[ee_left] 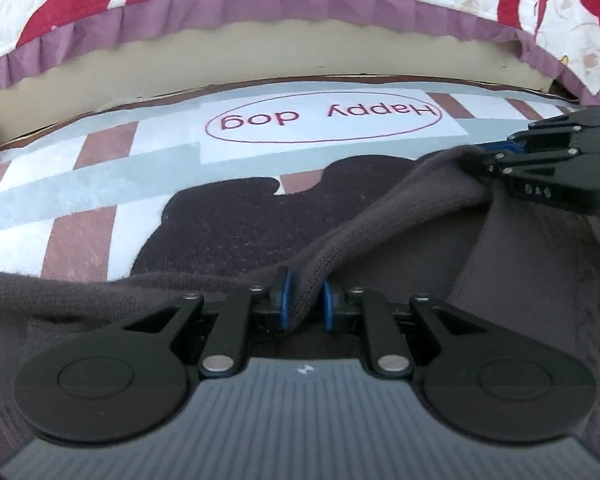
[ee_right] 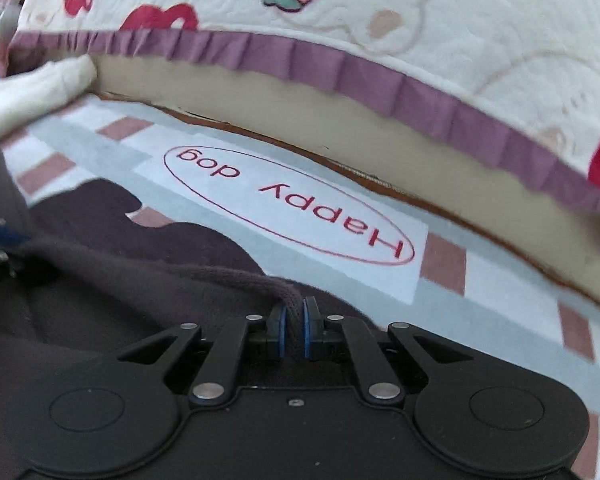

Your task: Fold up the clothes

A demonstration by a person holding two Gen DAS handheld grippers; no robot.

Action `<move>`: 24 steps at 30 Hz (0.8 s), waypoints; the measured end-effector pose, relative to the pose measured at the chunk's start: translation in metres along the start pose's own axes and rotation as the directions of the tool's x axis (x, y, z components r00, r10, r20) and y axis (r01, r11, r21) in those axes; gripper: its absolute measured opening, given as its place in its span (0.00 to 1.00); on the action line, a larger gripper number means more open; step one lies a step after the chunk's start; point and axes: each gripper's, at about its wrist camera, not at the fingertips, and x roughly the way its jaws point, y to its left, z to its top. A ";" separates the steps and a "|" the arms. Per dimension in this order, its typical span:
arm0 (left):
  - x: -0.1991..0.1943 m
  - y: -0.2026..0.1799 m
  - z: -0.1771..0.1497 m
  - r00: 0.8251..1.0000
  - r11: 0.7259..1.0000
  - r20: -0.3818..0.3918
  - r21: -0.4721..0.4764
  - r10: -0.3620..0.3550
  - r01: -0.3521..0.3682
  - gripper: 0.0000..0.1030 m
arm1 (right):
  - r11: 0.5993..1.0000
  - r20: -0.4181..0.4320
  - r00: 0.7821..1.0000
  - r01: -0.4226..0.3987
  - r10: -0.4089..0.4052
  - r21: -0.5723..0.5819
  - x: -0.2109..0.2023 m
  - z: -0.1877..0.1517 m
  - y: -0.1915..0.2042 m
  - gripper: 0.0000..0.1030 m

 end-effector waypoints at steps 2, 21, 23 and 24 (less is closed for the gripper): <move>0.000 0.001 0.002 1.000 1.000 -0.003 -0.003 -0.011 0.011 0.16 | 1.000 0.031 0.999 0.023 -0.023 -0.007 0.000 0.001 0.001 0.07; -0.014 -0.002 -0.008 0.998 0.998 0.000 -0.038 -0.056 0.056 0.29 | 0.906 0.135 0.930 -0.365 0.343 0.215 -0.032 0.031 -0.004 0.22; -0.013 -0.002 -0.008 0.998 0.998 -0.001 -0.034 -0.055 0.055 0.29 | 0.911 0.041 0.928 -0.373 0.371 0.176 -0.019 0.031 0.013 0.22; -0.013 -0.002 -0.008 0.998 0.998 -0.002 -0.035 -0.056 0.056 0.29 | 0.918 0.008 0.930 -0.365 0.368 0.158 -0.015 0.026 0.019 0.26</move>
